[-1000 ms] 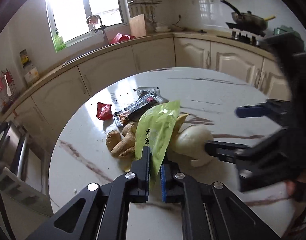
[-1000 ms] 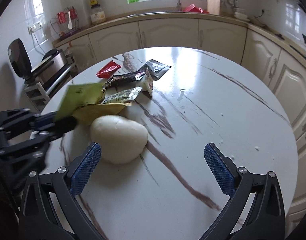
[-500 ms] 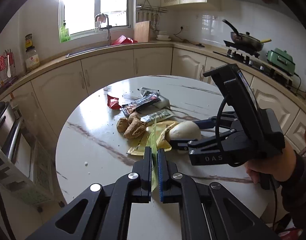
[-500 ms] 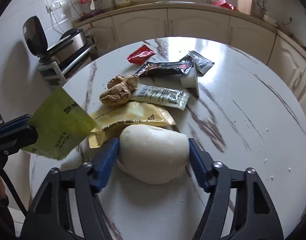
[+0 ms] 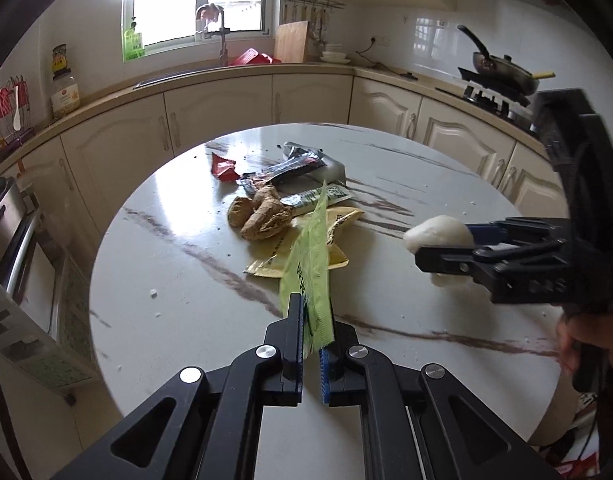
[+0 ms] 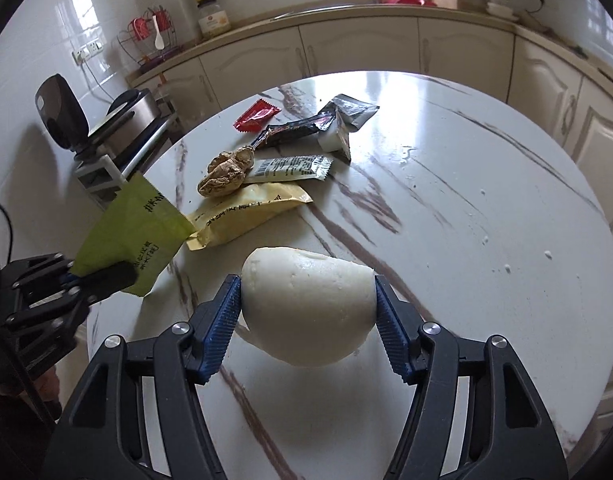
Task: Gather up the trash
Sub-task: 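Grasp the yellow-green wrapper with the left gripper while the right gripper grasps the white bun, then carry both items over the blue bin and open both grippers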
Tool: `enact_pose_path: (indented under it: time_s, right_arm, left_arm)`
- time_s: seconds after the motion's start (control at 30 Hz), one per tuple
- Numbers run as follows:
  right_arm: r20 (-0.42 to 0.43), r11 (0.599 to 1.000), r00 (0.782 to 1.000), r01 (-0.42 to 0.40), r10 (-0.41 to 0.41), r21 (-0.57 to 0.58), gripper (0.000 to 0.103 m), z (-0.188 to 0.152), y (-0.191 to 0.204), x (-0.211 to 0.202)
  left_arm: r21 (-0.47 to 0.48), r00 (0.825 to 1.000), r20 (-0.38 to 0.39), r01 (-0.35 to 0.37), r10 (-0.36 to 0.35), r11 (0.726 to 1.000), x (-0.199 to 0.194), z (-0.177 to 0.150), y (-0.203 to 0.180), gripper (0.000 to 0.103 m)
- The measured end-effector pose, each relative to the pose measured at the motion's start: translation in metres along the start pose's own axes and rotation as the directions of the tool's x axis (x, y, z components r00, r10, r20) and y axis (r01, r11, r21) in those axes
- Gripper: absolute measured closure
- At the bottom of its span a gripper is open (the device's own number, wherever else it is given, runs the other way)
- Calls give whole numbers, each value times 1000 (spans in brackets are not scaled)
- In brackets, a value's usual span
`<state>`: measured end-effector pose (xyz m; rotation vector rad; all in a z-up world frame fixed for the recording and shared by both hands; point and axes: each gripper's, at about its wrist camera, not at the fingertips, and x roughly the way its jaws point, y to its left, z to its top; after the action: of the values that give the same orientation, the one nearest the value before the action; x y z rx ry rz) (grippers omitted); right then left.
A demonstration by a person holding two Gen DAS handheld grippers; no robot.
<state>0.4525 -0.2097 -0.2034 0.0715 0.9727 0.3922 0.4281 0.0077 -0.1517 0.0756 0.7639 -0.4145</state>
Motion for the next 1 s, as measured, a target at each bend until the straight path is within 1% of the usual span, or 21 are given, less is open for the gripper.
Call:
enact_pose_path:
  time_s: [0.07,0.13,0.2,0.27,0.33,0.4,0.5,0.63,0.7,0.77,0.9,0.93,1.0]
  right_arm:
    - [11,1000,1000,-6,5,5,41,-1,3,-5]
    - [30,1000,1000,-10,10,2,41,-3,9,-13]
    - [55,999,998,-36,36,-6,41,-2,20,-22]
    - [77,998,996,-49,51,-26,41,-1,34,-29]
    - [89,995,992,-82,86,-49,41,4,53,-35]
    - [95,989,986,-129,135,-70,41,7,78,-37]
    - [88,973,974,-196,207,-122,41,9,123,-34]
    - [44,939,953,-288,301,-189,41,7,193,-16]
    - [14,919,941,-327,338,-222,41,3,231,1]
    - [-27,897,927,-369,374,-243,42,-2,266,20]
    - [-107,867,903,-429,416,-253,42,-16,318,62]
    - [-131,863,901,-433,413,-260,42,-21,329,74]
    - [-175,860,900,-434,399,-270,42,-31,348,100]
  left_arm:
    - [5,1000,-5,-7,7,1000,1,1,-3,102]
    - [-15,1000,27,0,1,1000,-11,0,-2,103]
    - [-55,997,70,31,-27,998,-33,-5,5,103]
    - [-64,995,104,17,-10,998,-53,-12,12,103]
    - [-91,990,144,12,1,996,-79,-23,25,103]
    - [-127,986,167,22,0,992,-103,-38,39,103]
    - [-164,980,190,-25,57,986,-140,-68,64,103]
    - [-223,977,168,-88,127,971,-169,-109,100,103]
    - [-258,975,140,-132,172,957,-180,-133,120,103]
    - [-303,971,110,-170,211,938,-190,-158,143,103]
    - [-377,968,38,-215,247,901,-199,-204,181,103]
    - [-398,966,19,-230,259,888,-198,-215,190,103]
    - [-431,966,-31,-245,257,869,-192,-238,205,103]
